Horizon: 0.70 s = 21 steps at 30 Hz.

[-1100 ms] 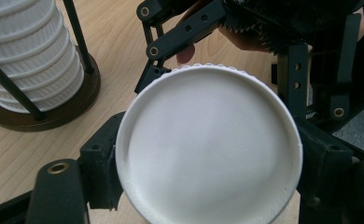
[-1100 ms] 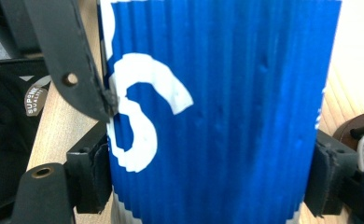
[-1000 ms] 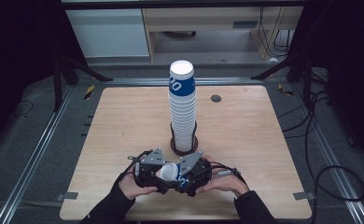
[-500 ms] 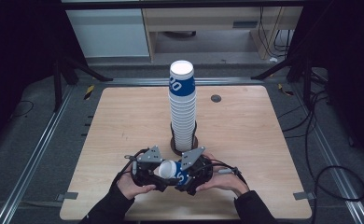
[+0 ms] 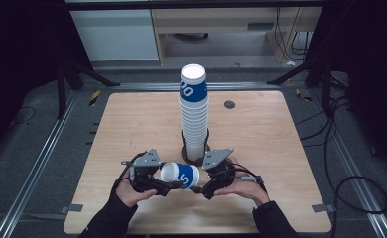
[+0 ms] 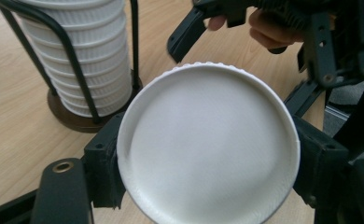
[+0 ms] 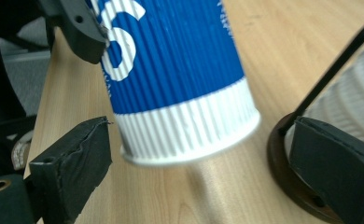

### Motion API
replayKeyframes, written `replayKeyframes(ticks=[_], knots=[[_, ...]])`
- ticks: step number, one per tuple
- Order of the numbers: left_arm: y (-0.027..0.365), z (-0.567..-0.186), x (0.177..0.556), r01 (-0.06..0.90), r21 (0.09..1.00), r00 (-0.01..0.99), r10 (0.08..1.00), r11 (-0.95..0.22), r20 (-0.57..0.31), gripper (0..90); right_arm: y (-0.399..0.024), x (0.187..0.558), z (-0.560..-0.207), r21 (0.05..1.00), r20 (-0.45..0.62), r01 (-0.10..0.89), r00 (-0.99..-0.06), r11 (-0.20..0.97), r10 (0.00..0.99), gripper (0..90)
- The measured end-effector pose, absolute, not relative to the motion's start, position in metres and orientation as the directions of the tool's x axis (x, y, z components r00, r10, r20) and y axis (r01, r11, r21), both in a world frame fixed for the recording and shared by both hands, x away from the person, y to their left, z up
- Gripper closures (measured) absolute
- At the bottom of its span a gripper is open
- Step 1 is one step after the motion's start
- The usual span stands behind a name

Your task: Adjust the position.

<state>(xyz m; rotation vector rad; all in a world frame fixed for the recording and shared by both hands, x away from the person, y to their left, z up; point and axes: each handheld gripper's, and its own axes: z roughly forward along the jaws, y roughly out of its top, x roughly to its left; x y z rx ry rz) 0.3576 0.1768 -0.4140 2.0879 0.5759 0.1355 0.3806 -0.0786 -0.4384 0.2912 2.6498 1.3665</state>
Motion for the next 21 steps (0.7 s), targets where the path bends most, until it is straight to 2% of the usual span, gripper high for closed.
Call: replayKeyframes(ticks=[7,21], knots=[[0.192,-0.408,0.361,0.352,0.847,0.864,0.485,-0.399,-0.13,25.4,-0.1,0.383,-0.427,0.855,-0.028,0.13,-0.955,0.502,0.295,6.2],[0.196,-0.407,0.363,0.34,0.896,0.86,0.481,-0.286,-0.173,25.4,-0.134,0.385,-0.423,0.901,0.055,0.208,-0.925,0.38,0.376,6.5]])
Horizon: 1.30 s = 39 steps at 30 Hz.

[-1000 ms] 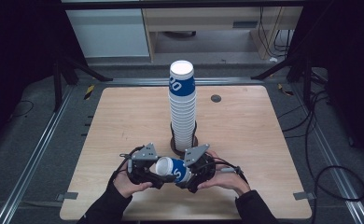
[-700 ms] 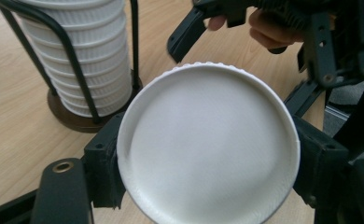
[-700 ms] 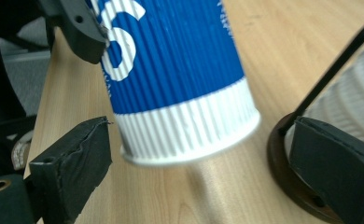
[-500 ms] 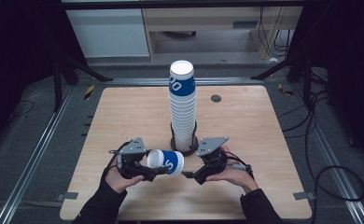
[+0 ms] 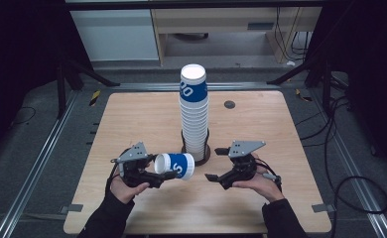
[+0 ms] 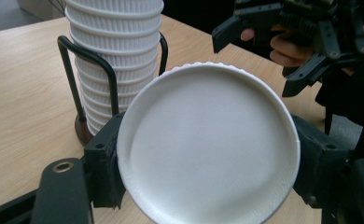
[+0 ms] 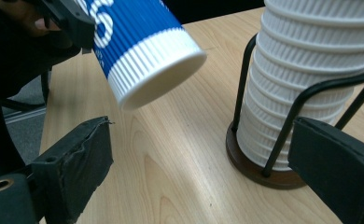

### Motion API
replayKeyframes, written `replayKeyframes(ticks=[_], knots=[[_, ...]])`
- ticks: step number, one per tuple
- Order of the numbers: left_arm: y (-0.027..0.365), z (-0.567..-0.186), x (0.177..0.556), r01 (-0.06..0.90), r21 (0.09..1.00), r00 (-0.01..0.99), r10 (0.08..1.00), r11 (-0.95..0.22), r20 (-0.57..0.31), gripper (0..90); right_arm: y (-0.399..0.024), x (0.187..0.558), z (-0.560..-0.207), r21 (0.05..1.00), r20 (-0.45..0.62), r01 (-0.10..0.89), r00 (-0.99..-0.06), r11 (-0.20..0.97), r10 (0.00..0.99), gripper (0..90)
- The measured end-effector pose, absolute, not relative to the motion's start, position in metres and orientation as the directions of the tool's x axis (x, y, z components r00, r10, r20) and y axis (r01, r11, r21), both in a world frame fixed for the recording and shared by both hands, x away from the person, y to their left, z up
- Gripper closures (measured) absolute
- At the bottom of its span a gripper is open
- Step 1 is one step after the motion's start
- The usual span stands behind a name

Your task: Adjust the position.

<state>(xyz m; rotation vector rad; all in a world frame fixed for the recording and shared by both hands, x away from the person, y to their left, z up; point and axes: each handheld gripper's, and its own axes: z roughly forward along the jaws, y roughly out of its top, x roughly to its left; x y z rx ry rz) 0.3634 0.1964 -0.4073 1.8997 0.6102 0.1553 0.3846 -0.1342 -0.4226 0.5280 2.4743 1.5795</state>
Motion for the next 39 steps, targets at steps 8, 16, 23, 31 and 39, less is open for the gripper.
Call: replayKeyframes(ticks=[8,16,23,31,39], knots=[[0.193,-0.404,0.362,0.313,0.916,0.869,0.465,-0.252,-0.169,25.4,-0.138,0.384,-0.426,0.903,0.076,0.225,-0.922,0.365,0.38,6.2],[0.189,-0.392,0.366,0.285,0.932,0.882,0.442,-0.225,-0.163,25.4,-0.138,0.384,-0.422,0.919,0.096,0.222,-0.928,0.327,0.36,6.3],[0.179,-0.396,0.366,0.289,0.93,0.899,0.398,-0.226,-0.182,25.4,-0.134,0.382,-0.423,0.923,0.112,0.221,-0.937,0.315,0.33,5.2],[0.173,-0.397,0.362,0.28,0.929,0.914,0.362,-0.242,-0.182,25.4,-0.128,0.379,-0.423,0.928,0.139,0.219,-0.954,0.302,0.266,4.9],[0.169,-0.397,0.359,0.279,0.928,0.926,0.325,-0.247,-0.192,25.4,-0.12,0.378,-0.427,0.921,0.147,0.218,-0.962,0.323,0.231,4.7]])
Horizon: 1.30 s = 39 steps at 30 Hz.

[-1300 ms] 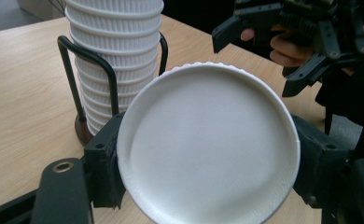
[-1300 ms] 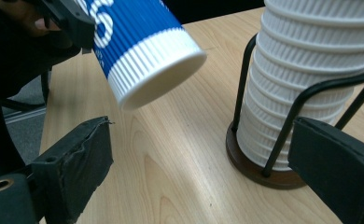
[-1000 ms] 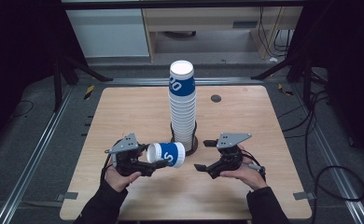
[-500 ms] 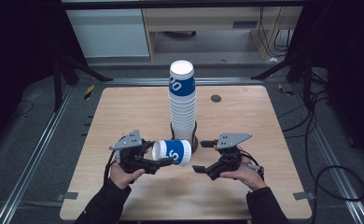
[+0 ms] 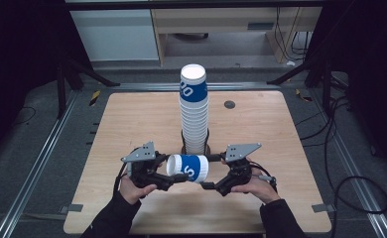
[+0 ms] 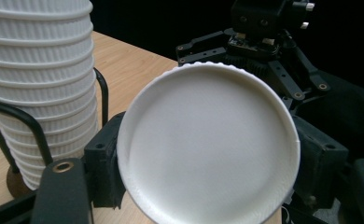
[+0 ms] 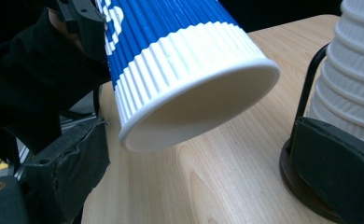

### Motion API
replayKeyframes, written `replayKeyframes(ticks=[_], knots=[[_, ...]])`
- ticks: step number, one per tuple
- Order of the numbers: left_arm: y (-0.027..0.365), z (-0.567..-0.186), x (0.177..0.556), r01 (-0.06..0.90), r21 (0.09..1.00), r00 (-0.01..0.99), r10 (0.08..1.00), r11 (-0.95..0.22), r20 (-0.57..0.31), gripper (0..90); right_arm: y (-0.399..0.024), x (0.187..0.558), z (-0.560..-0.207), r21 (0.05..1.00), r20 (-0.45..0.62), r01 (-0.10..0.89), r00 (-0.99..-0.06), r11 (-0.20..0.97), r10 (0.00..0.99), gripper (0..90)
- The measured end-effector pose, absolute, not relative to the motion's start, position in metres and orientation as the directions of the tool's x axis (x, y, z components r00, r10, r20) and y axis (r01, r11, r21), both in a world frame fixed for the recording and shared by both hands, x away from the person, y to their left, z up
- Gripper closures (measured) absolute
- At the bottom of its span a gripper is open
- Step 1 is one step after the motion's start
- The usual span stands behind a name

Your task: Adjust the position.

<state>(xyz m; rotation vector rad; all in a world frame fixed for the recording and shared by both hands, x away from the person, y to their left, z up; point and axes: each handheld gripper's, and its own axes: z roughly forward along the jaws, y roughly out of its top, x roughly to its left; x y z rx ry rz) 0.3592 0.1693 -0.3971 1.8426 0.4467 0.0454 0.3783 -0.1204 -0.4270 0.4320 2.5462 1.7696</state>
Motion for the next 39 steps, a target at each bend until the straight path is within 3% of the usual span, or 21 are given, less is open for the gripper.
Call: replayKeyframes(ticks=[14,21,29,39], knots=[[0.158,-0.401,0.354,0.271,0.926,0.943,0.265,-0.265,-0.2,25.5,-0.108,0.376,-0.431,0.921,0.162,0.21,-0.973,0.329,0.166,4.9],[0.156,-0.402,0.353,0.272,0.922,0.945,0.257,-0.275,-0.203,25.5,-0.107,0.374,-0.433,0.927,0.159,0.19,-0.98,0.323,0.119,13.2],[0.156,-0.402,0.353,0.284,0.918,0.942,0.257,-0.278,-0.214,24.9,-0.108,0.375,-0.433,0.927,0.169,0.194,-0.98,0.32,0.103,15.1],[0.166,-0.393,0.354,0.276,0.92,0.939,0.281,-0.278,-0.197,17.7,-0.116,0.375,-0.428,0.933,0.151,0.181,-0.981,0.312,0.117,16.0]])
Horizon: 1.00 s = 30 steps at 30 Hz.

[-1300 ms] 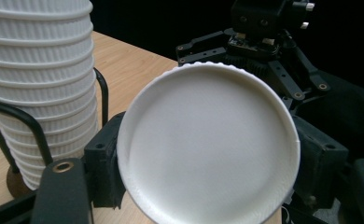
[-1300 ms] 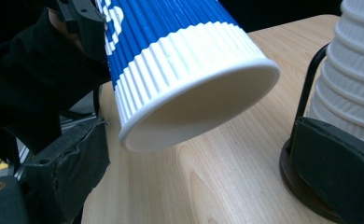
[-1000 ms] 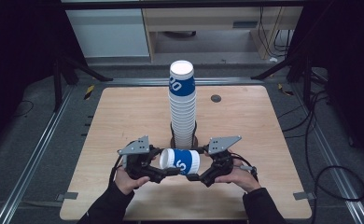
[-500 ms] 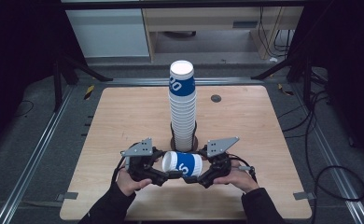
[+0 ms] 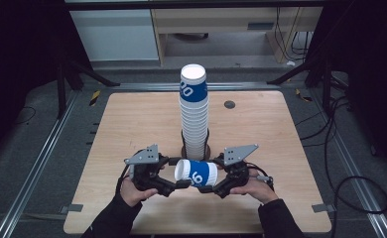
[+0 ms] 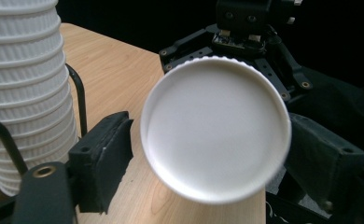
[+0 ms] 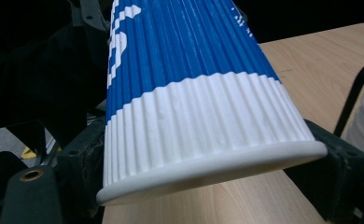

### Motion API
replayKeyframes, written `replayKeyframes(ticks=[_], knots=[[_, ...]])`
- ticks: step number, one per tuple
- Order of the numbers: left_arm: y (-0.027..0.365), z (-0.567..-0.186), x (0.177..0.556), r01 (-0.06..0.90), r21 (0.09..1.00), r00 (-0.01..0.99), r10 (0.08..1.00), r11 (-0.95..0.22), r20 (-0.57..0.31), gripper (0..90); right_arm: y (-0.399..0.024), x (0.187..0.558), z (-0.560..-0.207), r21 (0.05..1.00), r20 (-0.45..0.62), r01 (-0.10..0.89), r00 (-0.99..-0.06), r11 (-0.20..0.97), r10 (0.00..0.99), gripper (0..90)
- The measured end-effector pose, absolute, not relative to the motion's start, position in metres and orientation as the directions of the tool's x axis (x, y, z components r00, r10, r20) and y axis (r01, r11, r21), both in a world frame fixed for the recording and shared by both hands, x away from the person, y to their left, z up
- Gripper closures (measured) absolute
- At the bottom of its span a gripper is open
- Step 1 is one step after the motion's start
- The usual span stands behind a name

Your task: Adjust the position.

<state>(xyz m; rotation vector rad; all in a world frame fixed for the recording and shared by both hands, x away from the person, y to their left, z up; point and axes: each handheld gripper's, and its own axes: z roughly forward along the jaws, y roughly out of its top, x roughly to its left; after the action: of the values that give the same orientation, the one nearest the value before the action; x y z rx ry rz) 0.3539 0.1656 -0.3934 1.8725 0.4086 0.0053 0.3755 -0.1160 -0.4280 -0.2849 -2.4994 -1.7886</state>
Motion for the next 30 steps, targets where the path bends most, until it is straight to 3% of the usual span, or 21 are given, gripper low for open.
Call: replayKeyframes(ticks=[11,17,30], knots=[[0.179,-0.395,0.356,0.296,0.895,0.929,0.319,-0.332,-0.188,15.9,-0.13,0.38,-0.422,0.928,0.097,0.155,-0.979,0.339,0.182,15.6],[0.182,-0.407,0.358,0.304,0.869,0.926,0.334,-0.389,-0.175,16.0,-0.132,0.383,-0.417,0.905,0.028,0.114,-0.977,0.409,0.211,15.5],[0.172,-0.424,0.361,0.312,0.829,0.93,0.328,-0.465,-0.166,15.0,-0.12,0.386,-0.424,0.85,-0.029,0.083,-0.979,0.52,0.203,15.4]])
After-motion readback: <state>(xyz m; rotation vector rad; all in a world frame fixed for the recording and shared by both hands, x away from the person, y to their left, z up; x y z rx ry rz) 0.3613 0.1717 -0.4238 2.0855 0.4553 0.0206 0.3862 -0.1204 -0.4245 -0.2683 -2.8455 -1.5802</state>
